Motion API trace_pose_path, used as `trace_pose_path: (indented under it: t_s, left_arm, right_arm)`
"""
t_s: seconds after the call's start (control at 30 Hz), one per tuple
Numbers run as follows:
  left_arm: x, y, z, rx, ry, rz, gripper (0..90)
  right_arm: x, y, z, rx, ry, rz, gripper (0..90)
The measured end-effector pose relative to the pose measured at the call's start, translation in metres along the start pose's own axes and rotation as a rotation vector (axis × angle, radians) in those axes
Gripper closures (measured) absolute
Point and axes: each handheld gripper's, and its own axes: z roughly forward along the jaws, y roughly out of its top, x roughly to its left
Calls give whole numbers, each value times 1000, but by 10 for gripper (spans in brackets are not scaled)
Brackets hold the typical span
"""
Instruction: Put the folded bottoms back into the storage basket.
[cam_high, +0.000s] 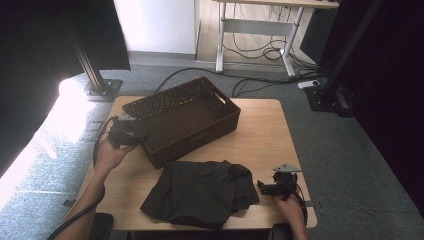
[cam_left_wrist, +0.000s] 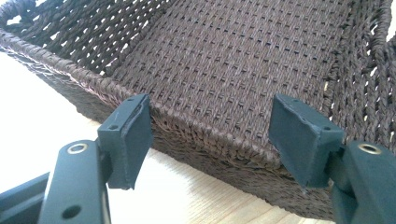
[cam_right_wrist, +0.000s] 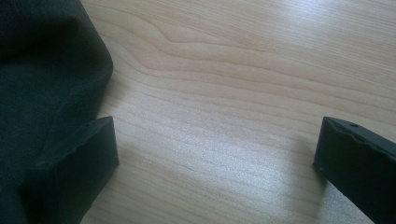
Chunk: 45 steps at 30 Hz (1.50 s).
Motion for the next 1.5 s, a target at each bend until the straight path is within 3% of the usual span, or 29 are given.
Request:
trace_pose_path:
  t_s: [0.2,0.33,0.7,1.13,1.5]
  left_arm:
    - [2,-1,1,-12,-12,10,311]
    - [4,0,2,-17,-27,24,312]
    - [8,7,8,-15,-71,82,333]
    - [10,9,10,-19,-89,108,337]
    - [13,13,14,-18,-114,136,337]
  right_arm:
    - [1,1,1,4,-4,7,0]
    - [0,10,2,49,-9,13,14]
    - [-8,35,-5,3,32,46,32]
    - [-12,89,14,-24,79,36,43]
    - [-13,140,25,-58,69,38,48]
